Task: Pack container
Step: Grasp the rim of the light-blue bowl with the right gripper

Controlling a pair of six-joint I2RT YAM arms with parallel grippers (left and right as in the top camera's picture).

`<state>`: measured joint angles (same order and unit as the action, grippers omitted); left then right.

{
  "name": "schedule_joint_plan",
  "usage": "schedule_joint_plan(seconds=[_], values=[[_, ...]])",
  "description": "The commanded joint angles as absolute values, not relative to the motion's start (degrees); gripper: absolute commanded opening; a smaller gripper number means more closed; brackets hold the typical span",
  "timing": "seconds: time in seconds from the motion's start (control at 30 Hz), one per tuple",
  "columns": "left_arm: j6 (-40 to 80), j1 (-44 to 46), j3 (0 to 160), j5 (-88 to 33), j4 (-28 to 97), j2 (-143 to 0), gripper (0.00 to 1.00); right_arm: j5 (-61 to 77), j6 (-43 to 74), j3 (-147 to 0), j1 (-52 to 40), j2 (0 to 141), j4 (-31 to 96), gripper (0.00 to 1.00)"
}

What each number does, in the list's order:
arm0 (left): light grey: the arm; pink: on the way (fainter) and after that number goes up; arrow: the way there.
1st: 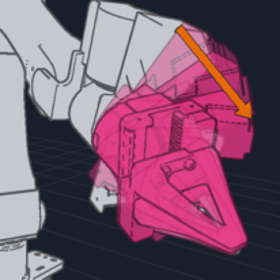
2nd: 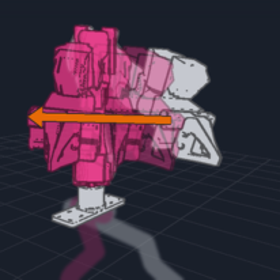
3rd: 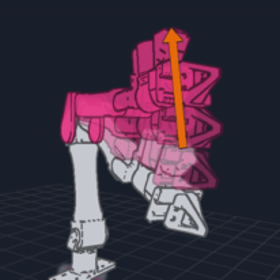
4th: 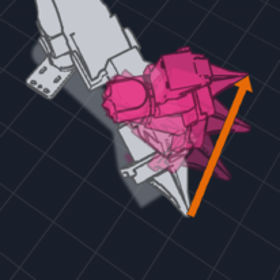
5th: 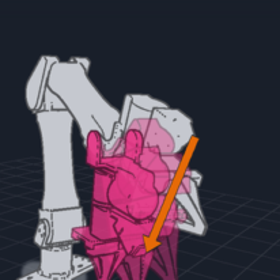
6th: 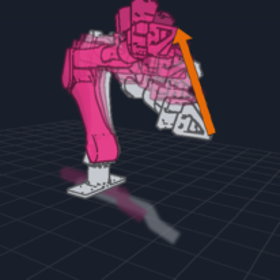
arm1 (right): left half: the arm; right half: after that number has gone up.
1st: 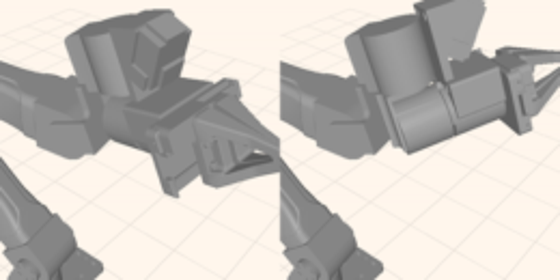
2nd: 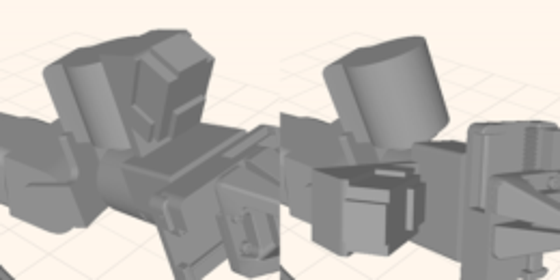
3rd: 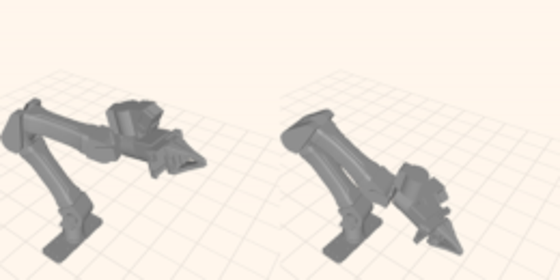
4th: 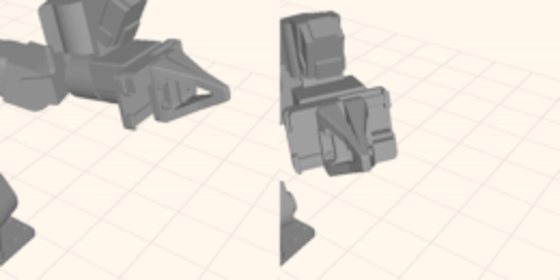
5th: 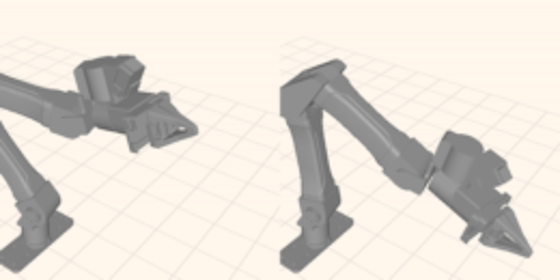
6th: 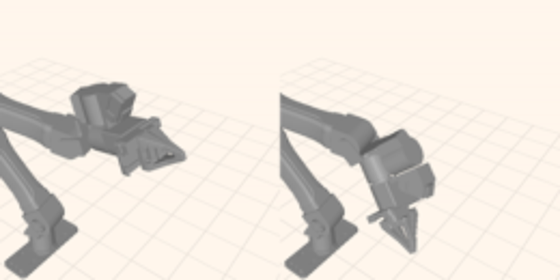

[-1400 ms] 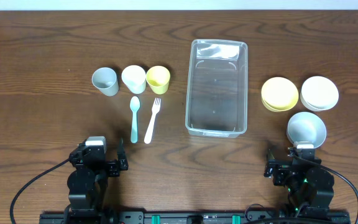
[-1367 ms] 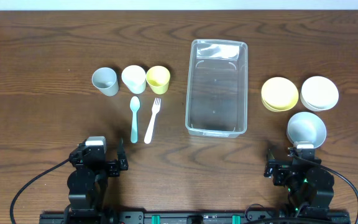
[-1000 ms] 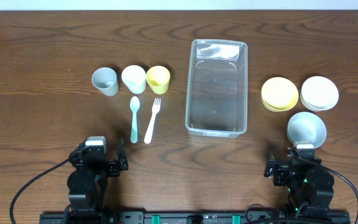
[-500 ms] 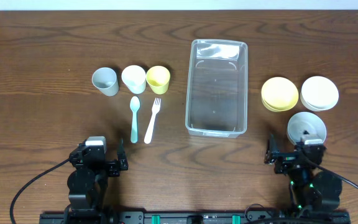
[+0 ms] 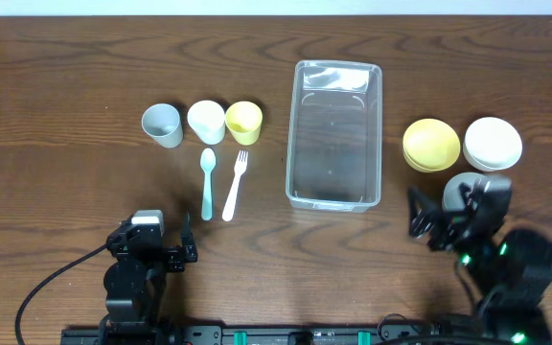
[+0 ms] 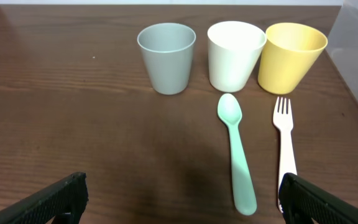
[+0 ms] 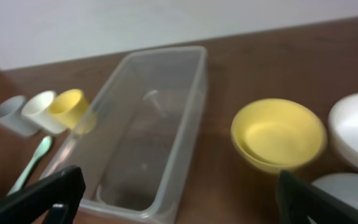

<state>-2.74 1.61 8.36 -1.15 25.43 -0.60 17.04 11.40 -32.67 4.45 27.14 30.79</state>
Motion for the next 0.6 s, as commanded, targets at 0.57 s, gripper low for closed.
schedule_joint_plan(seconds=[0.57], values=[[-2.0,1.3,7.3,-1.3,25.4,-0.3,0.98,0.7,14.2,-73.5,23.6,84.2,58.8,0.98]])
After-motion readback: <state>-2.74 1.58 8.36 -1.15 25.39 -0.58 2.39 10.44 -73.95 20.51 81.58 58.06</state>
